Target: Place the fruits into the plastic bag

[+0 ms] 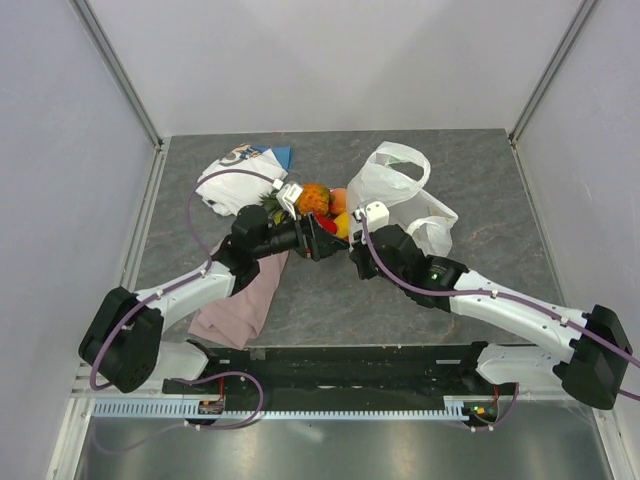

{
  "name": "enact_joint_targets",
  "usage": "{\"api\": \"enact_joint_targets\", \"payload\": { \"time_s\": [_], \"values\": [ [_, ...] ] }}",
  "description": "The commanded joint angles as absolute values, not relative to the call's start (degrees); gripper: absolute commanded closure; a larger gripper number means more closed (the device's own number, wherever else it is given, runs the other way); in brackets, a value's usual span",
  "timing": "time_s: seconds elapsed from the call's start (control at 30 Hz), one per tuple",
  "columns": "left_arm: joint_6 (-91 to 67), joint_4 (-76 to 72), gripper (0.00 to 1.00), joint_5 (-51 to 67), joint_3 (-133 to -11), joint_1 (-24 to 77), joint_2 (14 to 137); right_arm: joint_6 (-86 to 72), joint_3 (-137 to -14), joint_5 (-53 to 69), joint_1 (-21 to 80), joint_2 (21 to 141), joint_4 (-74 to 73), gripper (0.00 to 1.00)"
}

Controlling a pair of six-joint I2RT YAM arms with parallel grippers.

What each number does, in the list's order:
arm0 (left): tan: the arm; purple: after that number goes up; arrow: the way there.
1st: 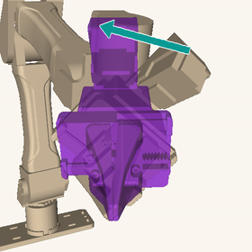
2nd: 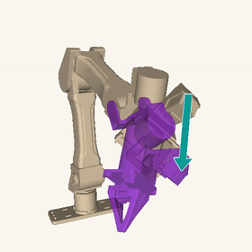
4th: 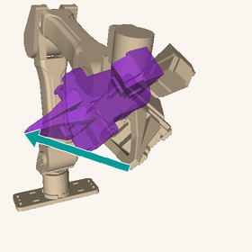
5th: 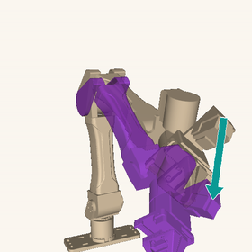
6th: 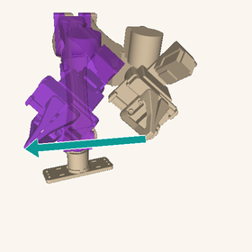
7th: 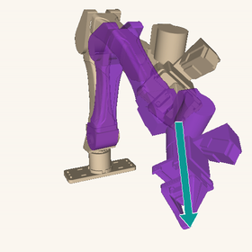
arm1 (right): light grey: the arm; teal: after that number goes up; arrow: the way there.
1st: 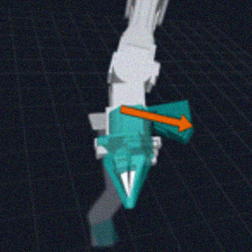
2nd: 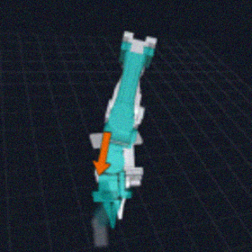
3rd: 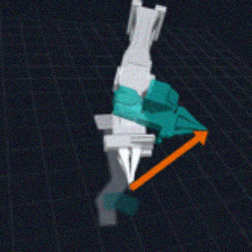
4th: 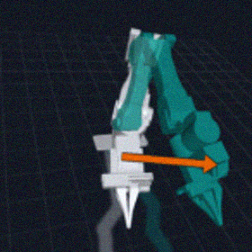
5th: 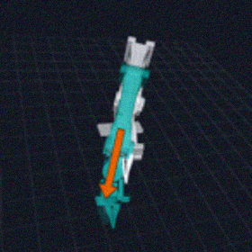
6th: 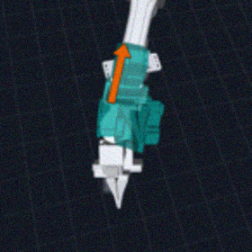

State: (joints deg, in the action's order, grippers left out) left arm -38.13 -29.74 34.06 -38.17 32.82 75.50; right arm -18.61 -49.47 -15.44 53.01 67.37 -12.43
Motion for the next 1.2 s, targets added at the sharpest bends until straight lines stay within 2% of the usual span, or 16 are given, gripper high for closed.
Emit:
{"api": "enact_joint_targets", "payload": {
  "time_s": [0.0,0.27,0.5,0.6,0.63,0.7,0.73,0.77,0.8,0.83,0.87,0.9,1.0,1.1,1.17],
  "values": [
    [-41.48,-37.78,0.05,29.45,-39.81,33.13,77.25,-20.04,-47.82,-12.05,53.09,65.13,-8.00,1.00],
    [-38.42,-35.34,0.05,26.55,-44.73,35.68,82.79,-20.74,-46.23,-10.37,53.17,63.98,-6.24,1.00],
    [-39.46,-35.51,0.08,30.58,-47.63,37.00,87.54,-21.00,-45.88,-10.11,53.17,63.90,-6.24,1.00],
    [-39.64,-35.95,0.18,31.55,-48.08,37.62,88.77,-21.01,-45.79,-10.20,53.17,64.07,-6.06,1.00],
    [-39.90,-36.30,0.31,31.81,-48.16,37.62,89.12,-21.09,-45.79,-10.20,53.17,64.16,-6.06,1.00],
    [-40.43,-37.18,0.47,31.82,-47.90,37.62,89.74,-21.27,-45.88,-10.28,53.17,64.16,-6.15,1.00],
    [-40.69,-37.44,0.63,31.64,-47.81,37.62,90.00,-21.36,-45.88,-10.11,53.17,64.16,-6.24,1.00],
    [-41.22,-38.05,0.66,31.21,-47.64,37.62,90.35,-21.53,-46.31,-9.93,53.17,64.07,-6.68,1.00],
    [-41.57,-38.23,0.76,31.03,-47.46,37.53,90.53,-21.53,-46.49,-10.02,53.09,63.99,-7.20,0.95],
    [-41.83,-38.32,0.94,30.59,-47.37,37.44,90.70,-21.53,-47.54,-9.93,53.09,63.81,-7.99,0.89],
    [-42.62,-38.41,0.98,30.32,-47.29,37.35,90.88,-21.36,-48.33,-9.67,53.17,63.55,-9.56,0.81],
    [-42.97,-38.58,0.98,30.06,-47.11,37.01,91.05,-21.27,-48.95,-9.32,53.17,63.02,-10.62,0.62],
    [-43.68,-38.93,0.98,29.88,-46.06,35.60,91.06,-20.22,-53.60,-7.04,53.17,61.35,-16.16,0.32],
    [-45.17,-40.25,0.99,29.88,-43.69,33.24,90.70,-19.60,-58.17,-2.22,53.17,58.81,-19.95,0.25],
    [-45.61,-40.08,0.98,30.58,-43.42,32.26,90.79,-19.86,-60.81,-0.10,53.17,56.79,-20.74,0.24]
  ]
}}
